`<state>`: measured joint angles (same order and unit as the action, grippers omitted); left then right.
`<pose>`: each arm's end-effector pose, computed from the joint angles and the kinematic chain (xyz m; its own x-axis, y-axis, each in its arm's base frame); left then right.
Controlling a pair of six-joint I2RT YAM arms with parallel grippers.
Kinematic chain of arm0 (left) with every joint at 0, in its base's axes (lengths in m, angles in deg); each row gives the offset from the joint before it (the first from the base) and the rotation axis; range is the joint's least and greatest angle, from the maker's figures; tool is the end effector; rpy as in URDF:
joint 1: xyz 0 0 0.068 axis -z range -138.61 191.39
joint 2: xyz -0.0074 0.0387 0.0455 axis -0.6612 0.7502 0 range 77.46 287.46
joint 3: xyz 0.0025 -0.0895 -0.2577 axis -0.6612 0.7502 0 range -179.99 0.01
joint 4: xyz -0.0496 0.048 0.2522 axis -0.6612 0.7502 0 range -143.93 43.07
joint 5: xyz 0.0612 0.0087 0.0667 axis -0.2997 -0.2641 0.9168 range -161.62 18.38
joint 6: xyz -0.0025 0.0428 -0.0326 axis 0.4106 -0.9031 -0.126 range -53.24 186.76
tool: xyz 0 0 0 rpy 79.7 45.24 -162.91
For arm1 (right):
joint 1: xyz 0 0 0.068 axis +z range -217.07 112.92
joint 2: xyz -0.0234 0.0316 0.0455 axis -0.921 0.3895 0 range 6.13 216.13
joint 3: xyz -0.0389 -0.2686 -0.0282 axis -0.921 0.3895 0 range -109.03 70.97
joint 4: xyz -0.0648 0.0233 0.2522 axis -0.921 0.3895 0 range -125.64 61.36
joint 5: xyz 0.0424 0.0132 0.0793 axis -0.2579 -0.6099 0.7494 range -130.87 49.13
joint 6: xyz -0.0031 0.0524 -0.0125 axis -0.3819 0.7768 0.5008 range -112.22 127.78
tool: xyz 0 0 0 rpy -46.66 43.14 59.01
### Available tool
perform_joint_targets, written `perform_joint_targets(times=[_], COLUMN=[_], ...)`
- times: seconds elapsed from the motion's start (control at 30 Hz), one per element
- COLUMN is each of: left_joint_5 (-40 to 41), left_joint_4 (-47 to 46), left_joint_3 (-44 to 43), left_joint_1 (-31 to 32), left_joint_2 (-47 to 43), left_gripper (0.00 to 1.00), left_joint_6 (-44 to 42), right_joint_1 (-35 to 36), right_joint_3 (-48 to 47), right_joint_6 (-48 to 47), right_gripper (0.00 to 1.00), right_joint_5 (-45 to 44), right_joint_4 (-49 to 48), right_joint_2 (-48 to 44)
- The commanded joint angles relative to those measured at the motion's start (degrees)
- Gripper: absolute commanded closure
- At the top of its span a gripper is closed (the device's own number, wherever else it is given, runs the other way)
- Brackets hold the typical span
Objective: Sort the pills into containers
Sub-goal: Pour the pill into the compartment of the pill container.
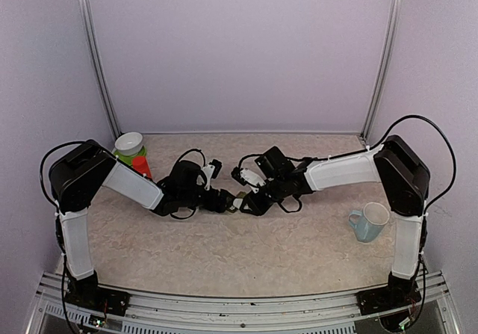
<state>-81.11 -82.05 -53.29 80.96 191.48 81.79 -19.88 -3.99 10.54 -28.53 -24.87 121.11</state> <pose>0.2982 -0.2540 0.1116 -0.5918 0.1571 -0.7906 0.6026 0.7377 -0.3044 0.2843 0.3179 0.1569 -0.5647 -0.5406 -0.6235 -0.7822 0.5914 0.1957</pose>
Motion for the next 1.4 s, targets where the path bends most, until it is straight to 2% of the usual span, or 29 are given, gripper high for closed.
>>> perform_joint_targets(times=[0.0, 1.37], left_joint_5=[-2.3, -2.1], left_joint_4=[-2.3, -2.5], left_joint_3=[0.4, 0.7], left_joint_1=[0.2, -0.1], left_joint_2=[0.0, -0.2], left_gripper=[0.14, 0.14], left_joint_6=[0.4, 1.0], right_joint_1=[0.1, 0.9], right_joint_3=[2.1, 18.4], right_joint_6=[-0.2, -1.8], right_gripper=[0.88, 0.90], right_joint_5=[-0.8, -1.6], right_joint_4=[-5.5, -34.8], right_joint_2=[-1.8, -4.6])
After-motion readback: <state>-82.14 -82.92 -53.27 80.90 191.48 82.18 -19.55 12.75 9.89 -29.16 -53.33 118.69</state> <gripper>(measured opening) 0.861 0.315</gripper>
